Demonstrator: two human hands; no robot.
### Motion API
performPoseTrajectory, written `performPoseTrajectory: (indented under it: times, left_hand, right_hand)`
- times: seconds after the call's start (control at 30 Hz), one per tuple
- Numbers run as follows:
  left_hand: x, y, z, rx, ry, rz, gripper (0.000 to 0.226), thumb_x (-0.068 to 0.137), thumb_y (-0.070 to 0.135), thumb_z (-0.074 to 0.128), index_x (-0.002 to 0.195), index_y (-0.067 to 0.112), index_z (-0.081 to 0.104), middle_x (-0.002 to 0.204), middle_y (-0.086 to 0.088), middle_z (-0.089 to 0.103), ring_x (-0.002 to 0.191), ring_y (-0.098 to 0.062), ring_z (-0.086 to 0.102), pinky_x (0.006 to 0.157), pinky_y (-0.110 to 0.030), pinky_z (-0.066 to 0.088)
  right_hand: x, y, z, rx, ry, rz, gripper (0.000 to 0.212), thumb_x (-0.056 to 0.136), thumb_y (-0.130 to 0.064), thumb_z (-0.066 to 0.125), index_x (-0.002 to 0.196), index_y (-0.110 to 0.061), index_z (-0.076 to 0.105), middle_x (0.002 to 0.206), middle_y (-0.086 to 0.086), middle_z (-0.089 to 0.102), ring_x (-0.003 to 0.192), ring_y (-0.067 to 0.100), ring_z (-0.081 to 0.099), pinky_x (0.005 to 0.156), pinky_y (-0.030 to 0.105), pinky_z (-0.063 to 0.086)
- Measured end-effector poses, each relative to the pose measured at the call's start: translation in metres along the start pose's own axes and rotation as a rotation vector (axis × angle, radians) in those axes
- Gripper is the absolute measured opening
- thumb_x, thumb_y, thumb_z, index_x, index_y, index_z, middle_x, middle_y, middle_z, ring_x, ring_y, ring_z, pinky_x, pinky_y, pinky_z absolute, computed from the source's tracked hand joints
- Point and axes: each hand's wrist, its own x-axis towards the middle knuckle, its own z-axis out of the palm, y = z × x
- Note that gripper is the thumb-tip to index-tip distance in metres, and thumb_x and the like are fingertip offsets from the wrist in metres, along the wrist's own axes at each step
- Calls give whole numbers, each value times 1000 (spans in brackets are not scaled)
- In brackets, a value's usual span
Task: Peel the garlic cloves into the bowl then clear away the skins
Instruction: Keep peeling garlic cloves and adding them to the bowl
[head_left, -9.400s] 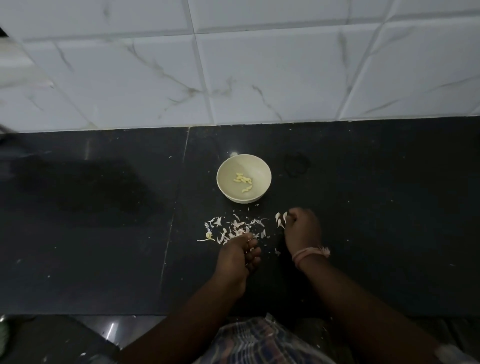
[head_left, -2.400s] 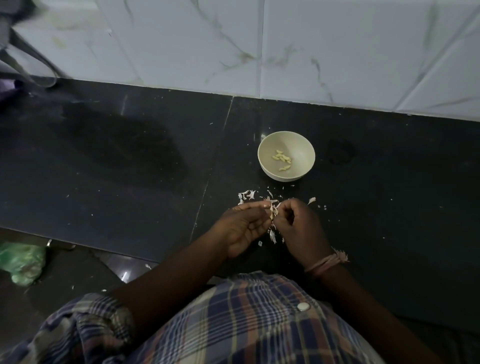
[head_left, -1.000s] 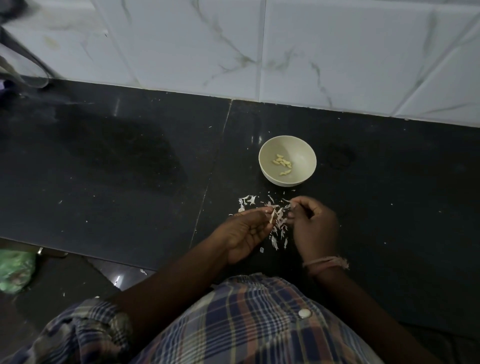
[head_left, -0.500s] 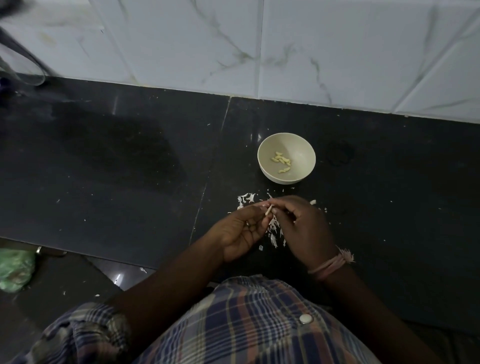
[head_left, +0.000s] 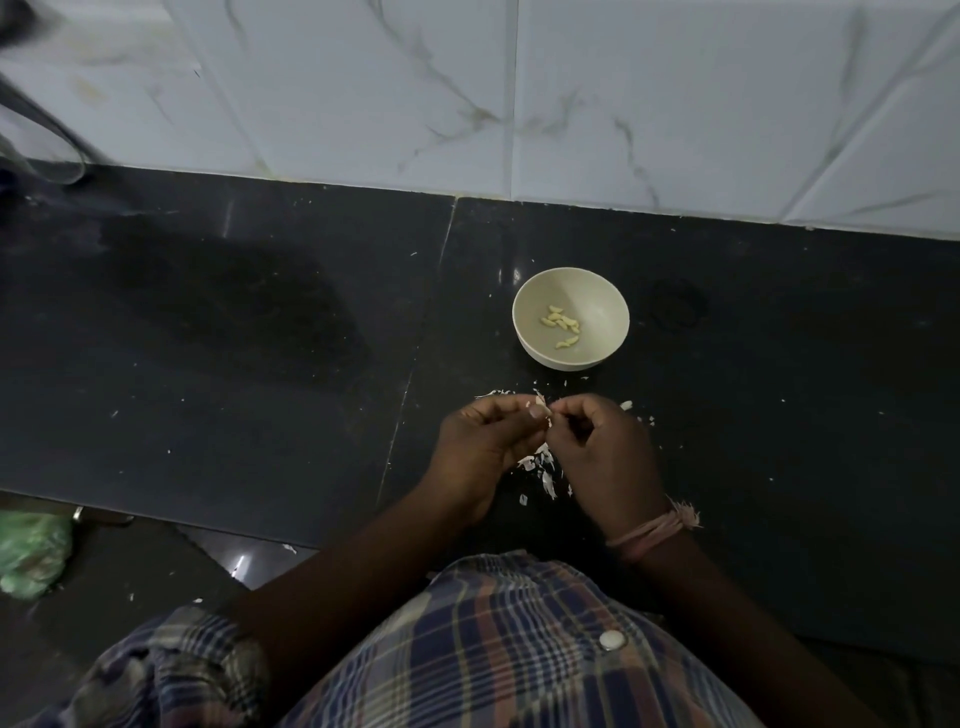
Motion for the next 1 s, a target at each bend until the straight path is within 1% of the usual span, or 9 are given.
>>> performPoseTrajectory:
  times: [0.13,0.23,0.33,0.4,0.53,0.67,0.73,0.87,1.0]
  left_hand:
    - [-2,-2,4,43,-17,41,5,91,-4,67,93,-1,70,95,-21,73,90,-29,73,85,-36,61]
    - [-1,-3,4,62,-25,54,6,92,-3,65,95,-1,70,98,-23,71,91,-30,71,87,-38,61]
    - [0,-3,3,38,-37,19,12,92,0,67,101,-4,71,101,-23,72,93,-29,72,83,-34,60]
    - [0,-4,2,2,-56,-16,14,91,2,67,102,-4,72,101,-20,73,92,-25,73,80,-29,59]
    - [2,-2,1,-47,-65,-67,13,94,3,64,102,-4,71,97,-15,75,88,-19,73,78,-25,59]
    - [1,0,2,-113,-65,-124,10,93,1,64,100,-2,70,91,-11,73,80,-14,70,74,-21,59]
    - [1,1,3,-134,-73,-142,8,93,2,64,99,-1,70,88,-9,73,78,-12,70,72,-20,59]
    - [5,3,3,-181,-72,-154,15,90,2,66,105,-2,68,93,-12,73,81,-13,72,72,-20,59]
    - [3,2,6,-171,-96,-130,27,82,7,71,107,-4,67,98,-16,74,86,-18,73,77,-25,61]
  right_hand:
    - [-1,-3,0,1,23,64,8,86,-16,72,94,-16,73,86,-4,72,78,5,66,67,11,48]
    - [-2,-5,-1,-10,30,85,8,85,-15,71,92,-17,72,85,-3,71,77,9,66,69,21,52]
    - [-3,-7,-3,-23,31,80,7,84,-16,71,90,-18,72,83,-3,71,77,10,67,71,29,55]
    - [-3,-9,-4,-3,28,92,7,84,-15,71,89,-19,72,81,-5,71,76,7,67,69,24,54]
    - [-4,-15,-7,140,17,200,6,82,-11,72,83,-17,73,68,-8,70,65,-2,65,58,9,46]
    - [-4,-22,-9,322,-5,278,8,84,-5,69,80,-11,72,53,-8,66,47,0,58,51,14,44]
    - [-3,-23,-12,382,-12,296,8,86,-5,68,81,-9,73,49,-5,63,44,4,55,48,17,44]
    - [-2,-22,-14,400,-3,300,6,88,-10,69,85,-12,73,55,2,66,48,13,58,49,24,47]
    - [-5,-15,-11,195,44,202,6,85,-14,73,84,-19,72,68,-8,71,62,3,65,60,16,48]
